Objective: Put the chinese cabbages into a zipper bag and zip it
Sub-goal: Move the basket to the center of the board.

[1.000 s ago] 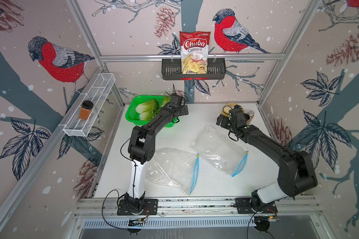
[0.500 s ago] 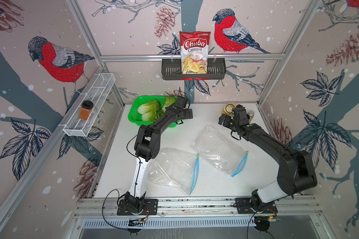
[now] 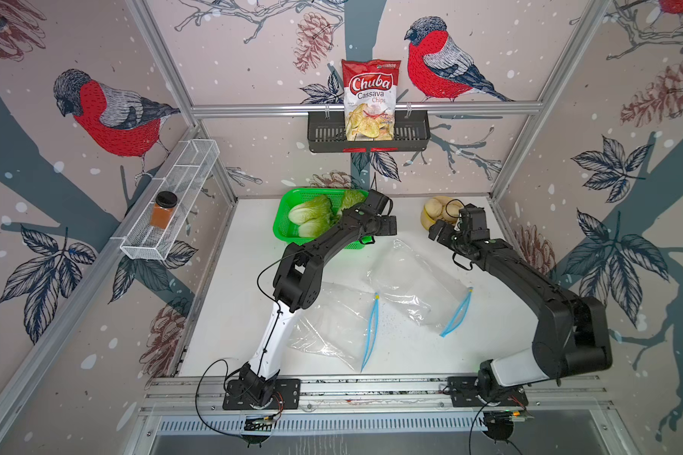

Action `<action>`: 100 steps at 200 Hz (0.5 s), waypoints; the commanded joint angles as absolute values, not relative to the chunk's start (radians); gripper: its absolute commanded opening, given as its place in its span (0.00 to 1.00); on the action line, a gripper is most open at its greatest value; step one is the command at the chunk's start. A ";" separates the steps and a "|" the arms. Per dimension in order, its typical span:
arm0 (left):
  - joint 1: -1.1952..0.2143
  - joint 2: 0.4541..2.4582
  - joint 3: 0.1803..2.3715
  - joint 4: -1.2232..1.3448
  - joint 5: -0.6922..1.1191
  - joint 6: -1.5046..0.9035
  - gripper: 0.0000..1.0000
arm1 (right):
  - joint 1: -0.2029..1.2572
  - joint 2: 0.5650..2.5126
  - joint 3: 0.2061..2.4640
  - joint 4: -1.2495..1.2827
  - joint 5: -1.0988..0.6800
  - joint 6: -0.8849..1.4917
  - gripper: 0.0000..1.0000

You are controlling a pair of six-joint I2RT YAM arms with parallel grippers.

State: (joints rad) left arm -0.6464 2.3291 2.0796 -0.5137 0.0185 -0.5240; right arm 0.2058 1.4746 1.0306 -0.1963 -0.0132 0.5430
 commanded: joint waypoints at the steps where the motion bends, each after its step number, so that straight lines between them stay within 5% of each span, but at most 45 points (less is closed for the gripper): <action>1: -0.653 2.302 2.091 -0.531 -0.021 -0.560 0.96 | 0.193 1.468 1.028 -0.205 -0.061 0.518 1.00; 100: -0.755 1.793 1.707 -0.744 -0.302 -0.661 0.97 | 0.220 1.425 1.003 -0.242 -0.118 0.499 1.00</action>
